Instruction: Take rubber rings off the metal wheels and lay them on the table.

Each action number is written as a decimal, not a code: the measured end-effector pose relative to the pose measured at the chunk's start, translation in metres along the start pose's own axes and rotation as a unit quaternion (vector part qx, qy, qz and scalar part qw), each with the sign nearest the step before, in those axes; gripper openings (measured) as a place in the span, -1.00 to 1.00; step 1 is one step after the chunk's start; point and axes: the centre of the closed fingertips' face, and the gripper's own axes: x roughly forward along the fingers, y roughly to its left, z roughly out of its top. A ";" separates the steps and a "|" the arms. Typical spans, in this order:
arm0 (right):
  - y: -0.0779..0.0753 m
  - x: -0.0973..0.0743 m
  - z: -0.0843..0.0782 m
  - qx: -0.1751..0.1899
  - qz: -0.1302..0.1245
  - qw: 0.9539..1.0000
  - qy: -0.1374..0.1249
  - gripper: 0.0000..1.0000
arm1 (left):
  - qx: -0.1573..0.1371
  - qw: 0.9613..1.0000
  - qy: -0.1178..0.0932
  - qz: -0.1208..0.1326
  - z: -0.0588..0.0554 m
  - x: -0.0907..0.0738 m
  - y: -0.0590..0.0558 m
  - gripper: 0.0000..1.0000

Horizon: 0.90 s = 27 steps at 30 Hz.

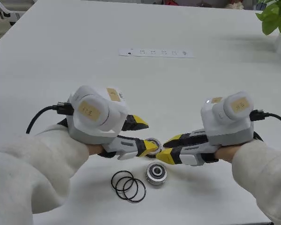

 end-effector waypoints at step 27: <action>0.000 0.003 0.000 -0.024 0.001 1.000 0.002 -0.70 | -0.046 0.999 0.013 0.006 -0.016 0.009 -0.002 -0.71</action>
